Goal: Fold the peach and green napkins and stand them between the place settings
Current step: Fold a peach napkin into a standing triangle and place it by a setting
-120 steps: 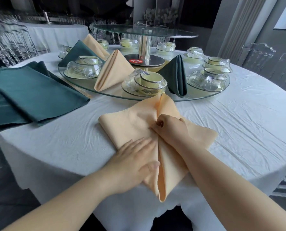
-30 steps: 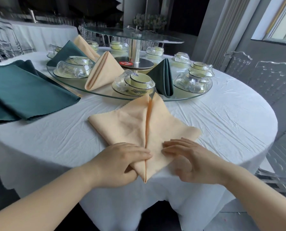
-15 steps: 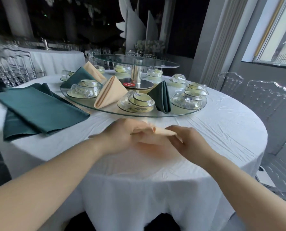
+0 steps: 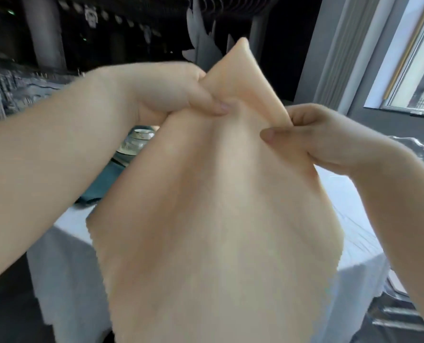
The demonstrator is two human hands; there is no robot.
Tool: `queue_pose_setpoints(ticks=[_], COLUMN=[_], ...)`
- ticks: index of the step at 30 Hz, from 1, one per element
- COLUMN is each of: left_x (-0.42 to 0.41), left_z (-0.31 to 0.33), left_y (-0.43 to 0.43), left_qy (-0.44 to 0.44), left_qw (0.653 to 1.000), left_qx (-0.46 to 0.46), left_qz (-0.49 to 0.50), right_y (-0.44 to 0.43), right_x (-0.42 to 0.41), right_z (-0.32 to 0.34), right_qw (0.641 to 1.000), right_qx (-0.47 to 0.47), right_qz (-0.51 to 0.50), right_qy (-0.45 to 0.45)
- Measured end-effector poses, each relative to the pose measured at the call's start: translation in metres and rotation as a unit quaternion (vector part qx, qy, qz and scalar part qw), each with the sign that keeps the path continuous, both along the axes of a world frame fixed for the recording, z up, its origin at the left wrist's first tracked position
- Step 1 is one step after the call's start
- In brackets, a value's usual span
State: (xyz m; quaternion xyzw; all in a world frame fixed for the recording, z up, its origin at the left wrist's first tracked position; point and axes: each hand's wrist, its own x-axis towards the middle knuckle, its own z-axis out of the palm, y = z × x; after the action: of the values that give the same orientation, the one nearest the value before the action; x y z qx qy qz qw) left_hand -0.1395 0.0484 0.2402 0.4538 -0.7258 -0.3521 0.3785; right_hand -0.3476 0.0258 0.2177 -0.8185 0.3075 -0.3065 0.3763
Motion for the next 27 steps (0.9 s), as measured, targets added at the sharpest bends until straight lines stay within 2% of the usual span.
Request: queue_pose_setpoints(ticks=[5, 9, 13, 18, 23, 27], left_x=[0.01, 0.013, 0.013, 0.011, 0.017, 0.026], left_z=[-0.081, -0.134, -0.153, -0.159, -0.162, -0.167], left_y=[-0.066, -0.119, -0.158, -0.194, -0.212, -0.202], left_qy=[0.03, 0.032, 0.026, 0.033, 0.026, -0.052], left_qw=[0.983, 0.969, 0.954, 0.949, 0.95, 0.959], left_qx=[0.182, 0.242, 0.296, 0.311, 0.312, 0.274], left_qz=[-0.024, 0.024, 0.04, 0.037, 0.021, 0.054], right_y=[-0.06, -0.104, -0.135, -0.171, -0.193, -0.198], right_x=[0.011, 0.025, 0.034, 0.036, 0.037, 0.035], right_z=[-0.071, -0.123, -0.146, -0.155, -0.161, -0.165], right_qw=[0.99, 0.969, 0.96, 0.946, 0.95, 0.956], right_qx=[0.054, 0.078, 0.055, 0.026, 0.039, 0.043], right_qz=[-0.076, -0.159, -0.223, -0.261, -0.25, -0.235], right_qy=[0.109, 0.171, 0.162, 0.192, 0.185, 0.171])
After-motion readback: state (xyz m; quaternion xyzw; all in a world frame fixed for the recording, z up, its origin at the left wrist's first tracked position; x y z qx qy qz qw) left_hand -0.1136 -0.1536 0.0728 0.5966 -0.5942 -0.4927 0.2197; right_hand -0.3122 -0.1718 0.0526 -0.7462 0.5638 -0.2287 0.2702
